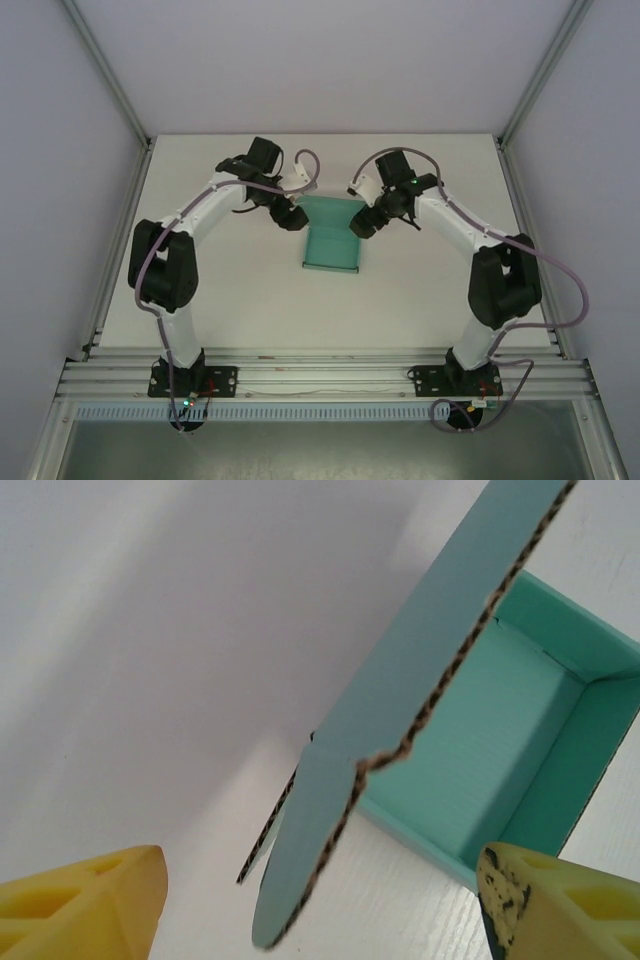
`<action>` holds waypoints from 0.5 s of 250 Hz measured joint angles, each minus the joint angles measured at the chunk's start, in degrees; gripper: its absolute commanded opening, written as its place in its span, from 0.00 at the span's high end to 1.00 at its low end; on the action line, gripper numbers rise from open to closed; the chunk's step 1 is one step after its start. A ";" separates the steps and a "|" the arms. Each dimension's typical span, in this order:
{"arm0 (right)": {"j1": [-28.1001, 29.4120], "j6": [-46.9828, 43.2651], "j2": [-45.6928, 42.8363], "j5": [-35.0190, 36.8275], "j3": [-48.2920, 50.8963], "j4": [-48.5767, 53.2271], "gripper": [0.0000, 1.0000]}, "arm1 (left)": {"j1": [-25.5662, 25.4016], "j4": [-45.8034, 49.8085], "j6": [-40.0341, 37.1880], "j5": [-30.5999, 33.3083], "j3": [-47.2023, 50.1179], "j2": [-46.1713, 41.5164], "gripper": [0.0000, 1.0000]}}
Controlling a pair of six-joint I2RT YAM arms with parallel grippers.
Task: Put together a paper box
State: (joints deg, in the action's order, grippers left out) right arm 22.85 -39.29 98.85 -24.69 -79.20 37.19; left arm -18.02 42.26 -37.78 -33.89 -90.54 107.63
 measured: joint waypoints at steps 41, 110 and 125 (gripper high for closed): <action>-0.76 -2.34 2.93 -0.20 -1.33 2.49 0.42 | -1.14 2.80 -2.36 1.46 -3.32 3.32 0.35; -1.31 -3.32 4.02 0.11 -1.92 4.04 0.69 | -1.49 4.15 -3.04 2.89 -4.98 5.38 0.66; -1.31 -3.50 4.02 0.20 -2.05 4.11 0.74 | -1.60 4.22 -2.97 3.06 -5.44 5.38 0.72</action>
State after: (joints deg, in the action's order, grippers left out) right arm 21.54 -42.78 102.87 -24.49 -81.25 41.30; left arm -19.62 46.48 -40.75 -30.83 -95.98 113.01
